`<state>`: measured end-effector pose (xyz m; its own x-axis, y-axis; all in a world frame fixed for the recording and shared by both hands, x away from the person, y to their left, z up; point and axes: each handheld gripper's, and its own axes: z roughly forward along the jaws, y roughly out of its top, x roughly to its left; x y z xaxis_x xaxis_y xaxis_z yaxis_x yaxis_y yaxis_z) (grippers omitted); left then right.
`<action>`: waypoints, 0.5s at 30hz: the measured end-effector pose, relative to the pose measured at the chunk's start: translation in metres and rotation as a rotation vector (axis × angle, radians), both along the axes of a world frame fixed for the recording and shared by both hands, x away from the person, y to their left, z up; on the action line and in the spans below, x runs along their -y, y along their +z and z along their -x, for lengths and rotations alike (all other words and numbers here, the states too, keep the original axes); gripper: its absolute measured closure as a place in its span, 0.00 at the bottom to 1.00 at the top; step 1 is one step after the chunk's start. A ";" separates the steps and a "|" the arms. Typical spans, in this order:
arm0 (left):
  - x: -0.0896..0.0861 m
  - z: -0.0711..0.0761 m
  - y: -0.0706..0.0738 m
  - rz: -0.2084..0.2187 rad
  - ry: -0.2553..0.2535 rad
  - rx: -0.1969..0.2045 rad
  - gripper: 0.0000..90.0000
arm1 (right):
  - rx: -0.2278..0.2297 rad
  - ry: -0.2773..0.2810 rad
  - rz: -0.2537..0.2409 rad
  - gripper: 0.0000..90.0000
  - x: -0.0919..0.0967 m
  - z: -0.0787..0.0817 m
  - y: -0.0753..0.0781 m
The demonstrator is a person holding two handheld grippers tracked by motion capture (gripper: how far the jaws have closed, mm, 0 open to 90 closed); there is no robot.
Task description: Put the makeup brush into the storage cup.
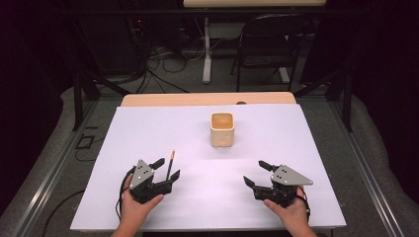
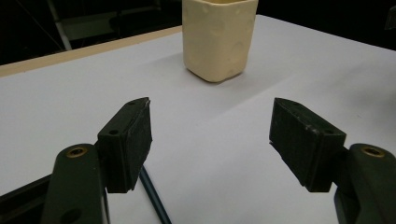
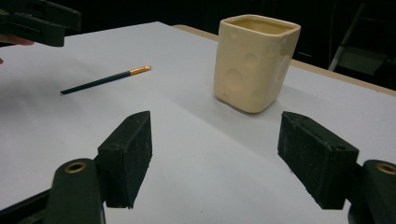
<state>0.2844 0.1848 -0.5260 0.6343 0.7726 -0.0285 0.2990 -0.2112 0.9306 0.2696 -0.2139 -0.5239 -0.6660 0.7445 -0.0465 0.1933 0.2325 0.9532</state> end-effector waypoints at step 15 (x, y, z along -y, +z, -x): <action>-0.002 -0.003 0.001 -0.008 0.006 -0.059 0.34 | -0.009 0.000 -0.002 0.30 0.002 0.001 0.000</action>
